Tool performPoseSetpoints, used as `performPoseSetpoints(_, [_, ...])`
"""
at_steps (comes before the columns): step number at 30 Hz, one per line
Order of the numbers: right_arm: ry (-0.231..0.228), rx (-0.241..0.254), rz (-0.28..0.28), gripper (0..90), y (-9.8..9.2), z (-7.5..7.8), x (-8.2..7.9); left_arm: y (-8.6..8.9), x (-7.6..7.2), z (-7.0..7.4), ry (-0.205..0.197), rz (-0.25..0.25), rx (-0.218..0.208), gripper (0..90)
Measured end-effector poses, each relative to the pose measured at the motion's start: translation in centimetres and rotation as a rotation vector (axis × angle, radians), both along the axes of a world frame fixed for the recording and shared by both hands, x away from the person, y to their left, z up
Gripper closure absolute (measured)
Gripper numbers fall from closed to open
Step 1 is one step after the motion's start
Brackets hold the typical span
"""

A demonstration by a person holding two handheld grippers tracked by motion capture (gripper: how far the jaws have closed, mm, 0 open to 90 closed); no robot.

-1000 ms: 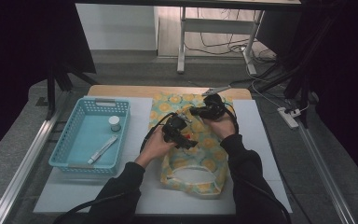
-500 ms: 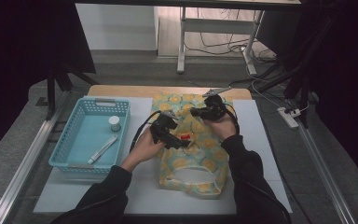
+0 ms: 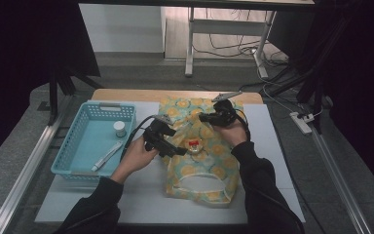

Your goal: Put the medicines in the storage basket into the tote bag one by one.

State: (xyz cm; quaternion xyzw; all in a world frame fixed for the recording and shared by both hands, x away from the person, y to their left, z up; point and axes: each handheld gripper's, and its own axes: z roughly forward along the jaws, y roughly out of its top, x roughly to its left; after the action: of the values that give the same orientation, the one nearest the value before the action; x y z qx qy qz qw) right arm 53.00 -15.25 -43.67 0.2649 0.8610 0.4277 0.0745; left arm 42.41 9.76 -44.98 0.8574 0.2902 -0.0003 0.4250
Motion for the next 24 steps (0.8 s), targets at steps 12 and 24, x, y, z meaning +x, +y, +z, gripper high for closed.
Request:
performPoseSetpoints(12, [0.003,0.000,0.002,90.0,-0.1,-0.1,-0.1,3.5,-1.1,0.6,-0.014,0.089,0.007,0.1])
performPoseSetpoints(24, [-0.003,0.004,0.004,90.0,-0.1,0.1,-0.2,7.2,-2.5,1.8,-0.032,0.164,0.028,0.1])
